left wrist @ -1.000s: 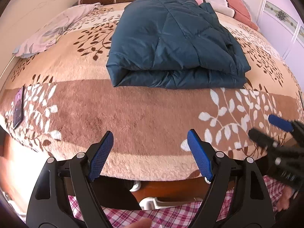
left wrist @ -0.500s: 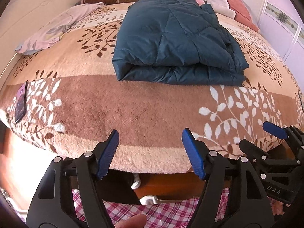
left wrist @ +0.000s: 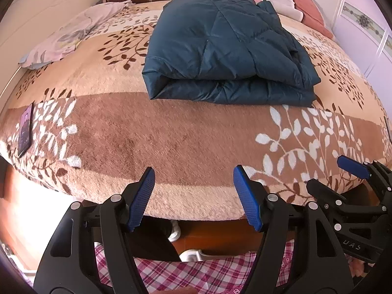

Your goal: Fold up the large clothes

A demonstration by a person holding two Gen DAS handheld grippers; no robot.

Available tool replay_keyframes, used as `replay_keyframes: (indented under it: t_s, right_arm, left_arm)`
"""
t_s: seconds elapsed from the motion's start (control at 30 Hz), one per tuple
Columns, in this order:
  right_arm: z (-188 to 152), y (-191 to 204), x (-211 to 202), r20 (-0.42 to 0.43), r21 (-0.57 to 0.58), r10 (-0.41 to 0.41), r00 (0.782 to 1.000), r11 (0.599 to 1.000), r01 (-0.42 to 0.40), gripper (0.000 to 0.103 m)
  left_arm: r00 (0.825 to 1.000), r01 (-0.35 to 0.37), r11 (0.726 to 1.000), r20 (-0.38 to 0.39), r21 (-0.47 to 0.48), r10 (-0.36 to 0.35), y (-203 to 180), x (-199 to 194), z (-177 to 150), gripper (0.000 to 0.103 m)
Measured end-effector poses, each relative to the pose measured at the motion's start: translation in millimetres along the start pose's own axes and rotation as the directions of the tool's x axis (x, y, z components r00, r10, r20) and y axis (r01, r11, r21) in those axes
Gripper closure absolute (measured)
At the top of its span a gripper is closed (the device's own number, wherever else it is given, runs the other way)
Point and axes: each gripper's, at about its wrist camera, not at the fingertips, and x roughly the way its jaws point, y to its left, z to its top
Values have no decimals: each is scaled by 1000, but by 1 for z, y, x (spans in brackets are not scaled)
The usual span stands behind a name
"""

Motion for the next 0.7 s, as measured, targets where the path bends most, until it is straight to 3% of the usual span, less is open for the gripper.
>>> replay_keyframes:
  t_s: [0.7]
  right_arm:
    - [-2,-2,5,-15,2,5,1000,1000,-5,27]
  left_arm:
    - [1000,2,1000,-10,3,-1,-1,3,-1,37]
